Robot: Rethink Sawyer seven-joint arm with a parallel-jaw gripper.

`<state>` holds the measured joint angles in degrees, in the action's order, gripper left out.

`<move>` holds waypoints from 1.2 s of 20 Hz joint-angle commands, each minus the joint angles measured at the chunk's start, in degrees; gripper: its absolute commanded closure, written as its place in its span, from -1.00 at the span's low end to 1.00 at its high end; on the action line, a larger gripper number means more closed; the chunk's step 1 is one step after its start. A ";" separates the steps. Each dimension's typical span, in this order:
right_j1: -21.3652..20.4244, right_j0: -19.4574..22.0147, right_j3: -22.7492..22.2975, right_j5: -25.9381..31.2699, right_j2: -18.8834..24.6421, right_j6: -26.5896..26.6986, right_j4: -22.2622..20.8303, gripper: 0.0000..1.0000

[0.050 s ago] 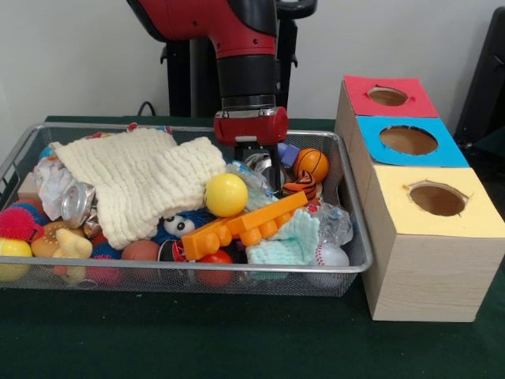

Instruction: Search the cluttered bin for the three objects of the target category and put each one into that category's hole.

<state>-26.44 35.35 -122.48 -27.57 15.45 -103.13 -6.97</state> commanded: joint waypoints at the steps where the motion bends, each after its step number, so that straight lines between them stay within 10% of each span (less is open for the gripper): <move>1: 1.06 1.88 4.27 -4.90 2.38 -15.41 0.93 -1.00; 2: 1.11 1.49 4.58 -4.95 1.96 -14.59 0.55 1.00; 15: -0.16 1.79 2.87 -2.48 2.60 -15.56 2.32 1.00; 24: -16.65 -5.60 -3.69 18.61 -3.61 -8.89 7.94 1.00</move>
<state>-32.09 34.59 -124.32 -20.72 14.52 -103.13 -5.71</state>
